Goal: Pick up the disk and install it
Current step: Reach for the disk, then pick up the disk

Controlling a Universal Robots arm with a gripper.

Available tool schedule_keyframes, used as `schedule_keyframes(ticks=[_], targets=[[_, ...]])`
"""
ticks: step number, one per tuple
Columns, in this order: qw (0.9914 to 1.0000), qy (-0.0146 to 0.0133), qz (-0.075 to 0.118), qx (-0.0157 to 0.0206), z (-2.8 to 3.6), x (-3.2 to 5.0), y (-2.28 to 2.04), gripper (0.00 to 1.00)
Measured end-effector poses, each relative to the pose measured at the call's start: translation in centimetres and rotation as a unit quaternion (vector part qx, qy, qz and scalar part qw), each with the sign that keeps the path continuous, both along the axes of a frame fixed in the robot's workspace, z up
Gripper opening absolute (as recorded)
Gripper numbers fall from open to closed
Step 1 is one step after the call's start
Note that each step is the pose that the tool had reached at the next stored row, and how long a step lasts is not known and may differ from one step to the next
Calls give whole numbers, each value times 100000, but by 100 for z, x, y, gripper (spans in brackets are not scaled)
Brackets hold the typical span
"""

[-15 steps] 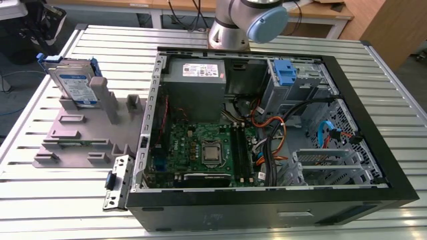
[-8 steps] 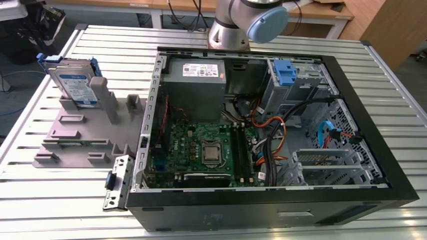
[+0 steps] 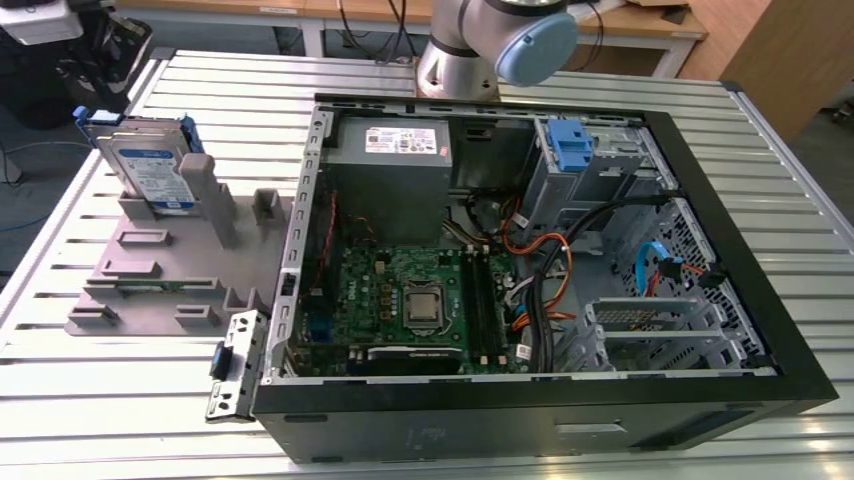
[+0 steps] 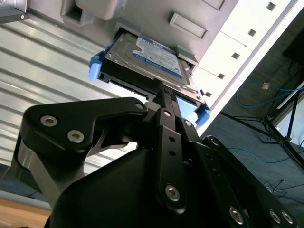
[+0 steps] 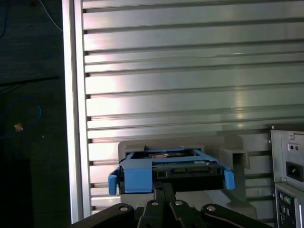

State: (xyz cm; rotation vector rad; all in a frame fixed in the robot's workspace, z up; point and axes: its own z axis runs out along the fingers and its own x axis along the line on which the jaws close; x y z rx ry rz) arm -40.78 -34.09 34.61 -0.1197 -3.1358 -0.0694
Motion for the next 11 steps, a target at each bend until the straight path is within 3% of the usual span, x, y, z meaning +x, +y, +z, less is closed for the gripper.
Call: schedule_keyframes(ticks=[4, 11], targets=[[100000, 3, 3, 2, -10, 96, 0, 11], [100000, -2, -1, 2, -12, 102, 0, 11]])
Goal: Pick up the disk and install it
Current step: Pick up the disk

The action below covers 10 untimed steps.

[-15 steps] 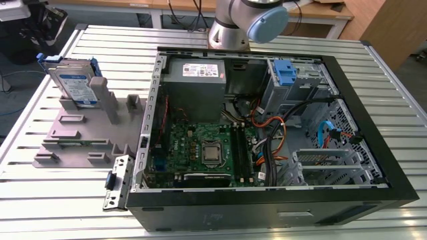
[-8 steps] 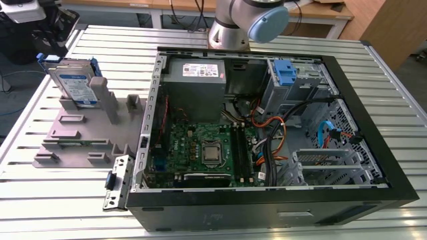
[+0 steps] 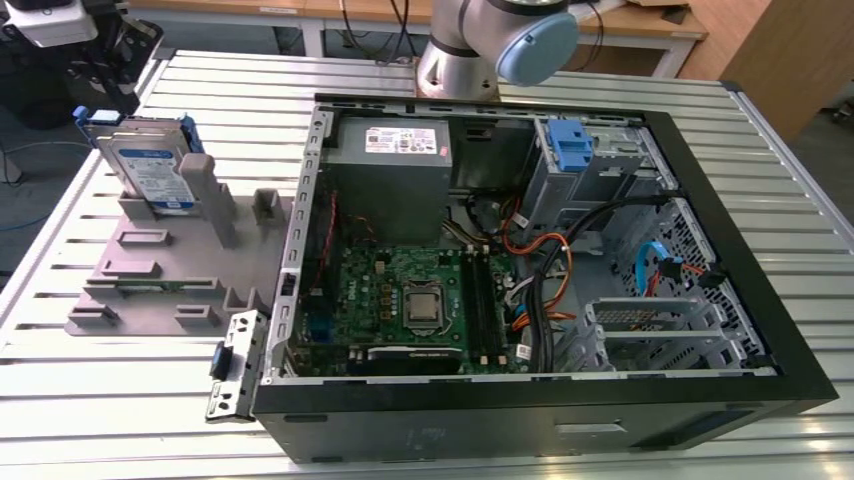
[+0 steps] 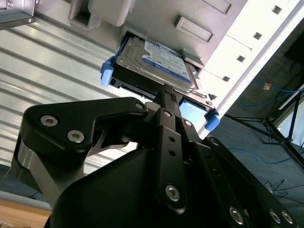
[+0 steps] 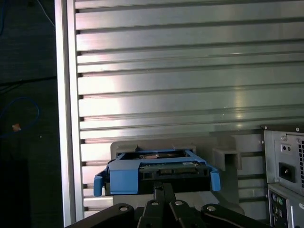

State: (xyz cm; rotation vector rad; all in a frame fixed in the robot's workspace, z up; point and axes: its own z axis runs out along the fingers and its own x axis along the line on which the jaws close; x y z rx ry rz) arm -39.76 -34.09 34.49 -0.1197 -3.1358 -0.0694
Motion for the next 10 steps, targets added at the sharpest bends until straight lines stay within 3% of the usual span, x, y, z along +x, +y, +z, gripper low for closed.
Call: schedule_keyframes(ticks=[10], targets=[[100000, 4, 162, -3, 0, 1, 0, 11]])
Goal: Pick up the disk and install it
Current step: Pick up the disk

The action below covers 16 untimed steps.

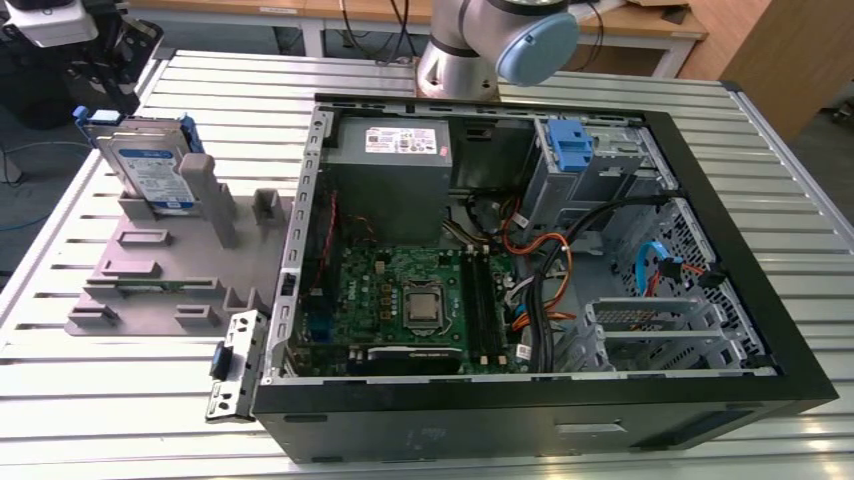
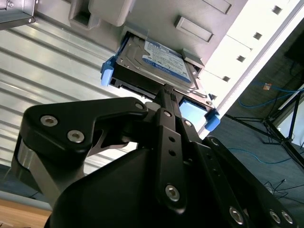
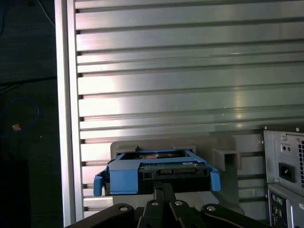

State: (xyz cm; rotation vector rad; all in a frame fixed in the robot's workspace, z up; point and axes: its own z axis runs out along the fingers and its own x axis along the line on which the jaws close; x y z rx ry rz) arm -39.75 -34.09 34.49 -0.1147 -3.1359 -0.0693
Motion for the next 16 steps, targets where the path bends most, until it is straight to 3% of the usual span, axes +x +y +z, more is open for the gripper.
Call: schedule_keyframes(ticks=[4, 8, 12, 16], targets=[[99952, -3, 3086, 3, -2, 0, 0, 11], [99774, 4, 6725, 1, -6, 0, 0, 11], [99467, 2, 10312, 0, -12, 0, 0, 11], [99020, 1, 13969, 2, -18, 0, 0, 11]])
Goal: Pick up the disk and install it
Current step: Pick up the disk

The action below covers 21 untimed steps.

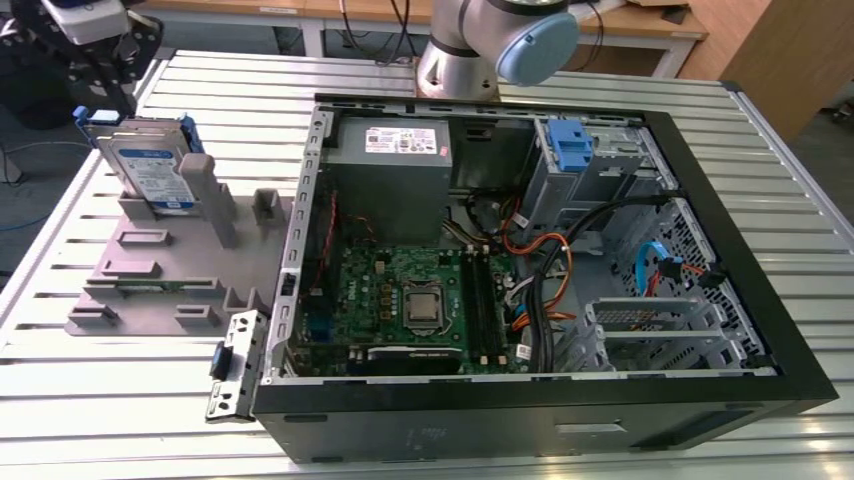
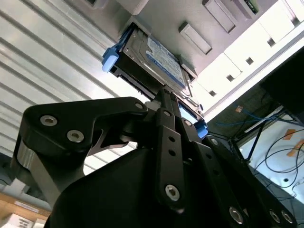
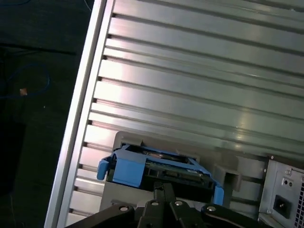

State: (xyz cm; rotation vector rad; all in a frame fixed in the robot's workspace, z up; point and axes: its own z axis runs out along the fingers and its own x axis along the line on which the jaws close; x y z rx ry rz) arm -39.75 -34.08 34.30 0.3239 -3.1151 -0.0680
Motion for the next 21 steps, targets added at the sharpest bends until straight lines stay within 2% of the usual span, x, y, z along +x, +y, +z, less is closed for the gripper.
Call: schedule_keyframes(ticks=[3, 5, 8, 11, 14, 16, 18, 21], targets=[[99964, 0, 2693, -1, -4, 0, 0, 11], [99897, -2, 4547, 0, -8, 0, 0, 11], [99718, -2, 7510, 0, -12, 0, 0, 11], [99476, -1, 10221, 2, -17, 0, 0, 11], [99153, -2, 12984, 2, -21, 0, 0, 11], [98904, 0, 14768, 0, -24, 0, 0, 11], [98622, 2, 16544, 0, -27, 0, 0, 11], [98130, 1, 19248, 1, -30, 0, 0, 11]])
